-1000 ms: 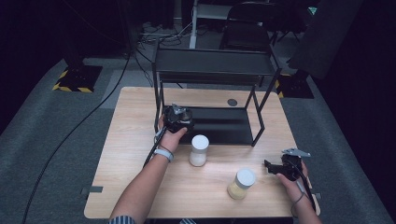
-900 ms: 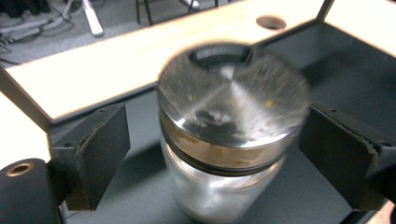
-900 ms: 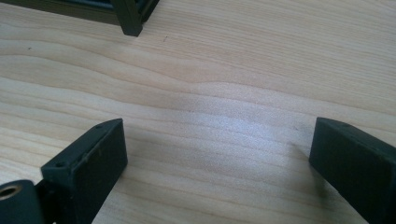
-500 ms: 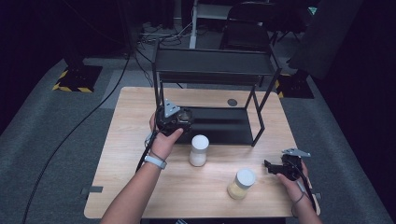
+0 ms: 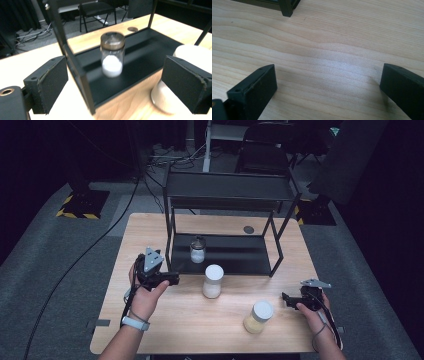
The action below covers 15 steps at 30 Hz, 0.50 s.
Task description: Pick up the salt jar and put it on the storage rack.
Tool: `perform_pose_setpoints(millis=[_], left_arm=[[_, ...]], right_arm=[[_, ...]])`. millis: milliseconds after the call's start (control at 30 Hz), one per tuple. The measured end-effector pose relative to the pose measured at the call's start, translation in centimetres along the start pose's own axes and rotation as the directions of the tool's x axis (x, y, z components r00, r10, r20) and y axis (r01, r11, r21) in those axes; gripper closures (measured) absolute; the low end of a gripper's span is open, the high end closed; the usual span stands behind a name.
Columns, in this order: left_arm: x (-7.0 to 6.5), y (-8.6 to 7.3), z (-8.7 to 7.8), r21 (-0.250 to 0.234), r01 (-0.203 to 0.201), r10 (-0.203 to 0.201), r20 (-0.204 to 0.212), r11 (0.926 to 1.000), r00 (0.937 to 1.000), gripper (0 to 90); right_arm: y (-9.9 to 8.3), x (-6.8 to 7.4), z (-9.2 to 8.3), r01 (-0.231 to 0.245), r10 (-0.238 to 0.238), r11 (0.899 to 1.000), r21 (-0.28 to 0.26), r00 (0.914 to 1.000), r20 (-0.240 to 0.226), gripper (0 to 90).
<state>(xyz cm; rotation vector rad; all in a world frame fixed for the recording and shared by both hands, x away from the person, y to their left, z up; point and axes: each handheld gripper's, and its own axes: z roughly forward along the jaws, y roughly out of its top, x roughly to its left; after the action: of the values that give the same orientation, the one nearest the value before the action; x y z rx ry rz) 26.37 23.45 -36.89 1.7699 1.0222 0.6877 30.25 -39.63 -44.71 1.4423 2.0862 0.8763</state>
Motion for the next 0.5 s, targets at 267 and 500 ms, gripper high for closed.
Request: perform_pose_setpoints(millis=[267,500], left_arm=[[-0.1,-1.9,-1.8,0.039,0.025,-0.025,-0.008,0.9989,0.9997,7.0],[-0.6,-2.6,-1.9,0.084,0.024,-0.023,-0.015,0.9962,0.9996,6.9]], right_arm=[[0.0,0.0,0.0,0.0,0.0,1.0,0.0,1.0,0.0,0.4],[-0.1,-0.1,-0.1,0.004,-0.004,1.0,-0.001,1.0,-0.004,0.5]])
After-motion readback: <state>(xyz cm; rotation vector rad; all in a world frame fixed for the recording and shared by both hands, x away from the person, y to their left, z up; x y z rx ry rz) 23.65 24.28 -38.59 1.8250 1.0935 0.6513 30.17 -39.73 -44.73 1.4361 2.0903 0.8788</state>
